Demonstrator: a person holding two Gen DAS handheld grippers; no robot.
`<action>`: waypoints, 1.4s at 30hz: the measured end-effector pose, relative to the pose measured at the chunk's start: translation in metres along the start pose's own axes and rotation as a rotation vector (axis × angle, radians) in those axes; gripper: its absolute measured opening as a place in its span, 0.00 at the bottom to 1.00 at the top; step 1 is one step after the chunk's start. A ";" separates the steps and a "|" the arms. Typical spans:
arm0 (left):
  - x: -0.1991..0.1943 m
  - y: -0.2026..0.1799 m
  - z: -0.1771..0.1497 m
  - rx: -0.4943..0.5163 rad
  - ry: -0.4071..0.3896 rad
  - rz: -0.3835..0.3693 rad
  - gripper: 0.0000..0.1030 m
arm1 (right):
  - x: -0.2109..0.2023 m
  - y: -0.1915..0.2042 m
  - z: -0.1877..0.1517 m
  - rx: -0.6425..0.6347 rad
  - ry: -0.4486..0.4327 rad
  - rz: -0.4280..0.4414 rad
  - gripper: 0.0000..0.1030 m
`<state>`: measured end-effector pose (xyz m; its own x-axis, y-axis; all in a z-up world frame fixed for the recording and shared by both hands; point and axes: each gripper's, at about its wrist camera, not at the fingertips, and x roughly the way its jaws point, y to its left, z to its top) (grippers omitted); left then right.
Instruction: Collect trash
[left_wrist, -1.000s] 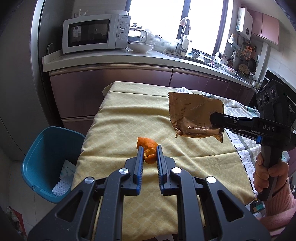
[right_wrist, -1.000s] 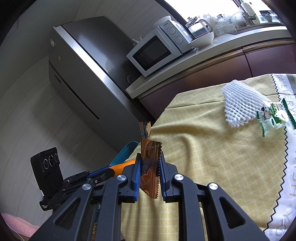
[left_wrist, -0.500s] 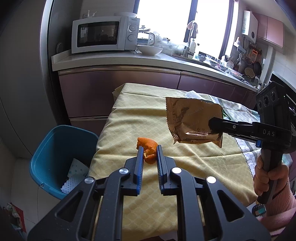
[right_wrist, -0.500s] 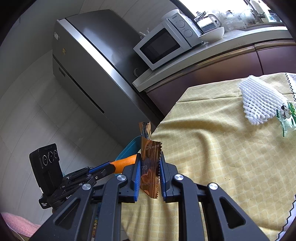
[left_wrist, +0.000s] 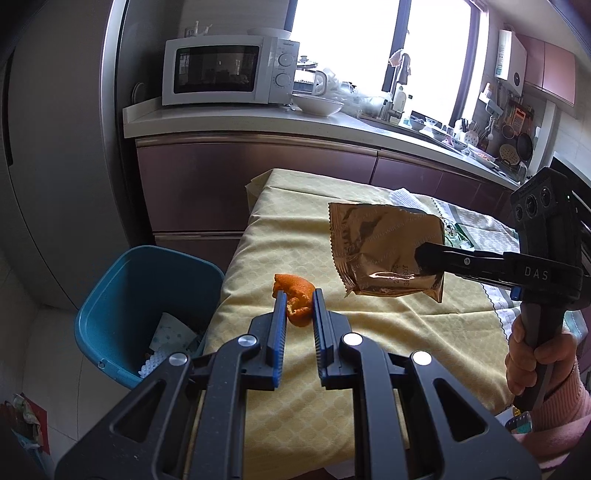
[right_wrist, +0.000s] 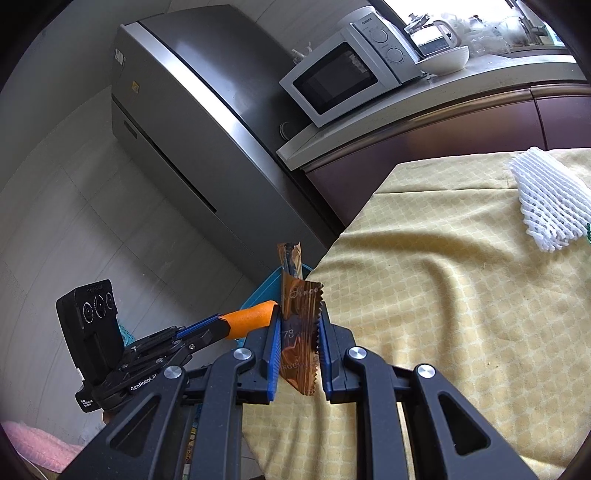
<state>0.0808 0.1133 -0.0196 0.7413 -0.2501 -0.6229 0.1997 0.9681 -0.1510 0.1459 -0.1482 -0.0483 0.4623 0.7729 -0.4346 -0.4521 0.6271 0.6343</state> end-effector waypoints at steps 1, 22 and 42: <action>-0.001 0.002 0.000 -0.004 -0.001 0.002 0.14 | 0.002 0.000 0.001 -0.002 0.004 0.003 0.16; -0.020 0.040 -0.003 -0.053 -0.028 0.086 0.14 | 0.037 0.019 0.010 -0.055 0.076 0.052 0.16; -0.021 0.074 -0.007 -0.108 -0.025 0.160 0.14 | 0.074 0.042 0.019 -0.106 0.136 0.067 0.16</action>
<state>0.0756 0.1898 -0.0234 0.7743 -0.0916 -0.6261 0.0092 0.9910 -0.1335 0.1754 -0.0664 -0.0416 0.3238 0.8150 -0.4805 -0.5595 0.5745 0.5974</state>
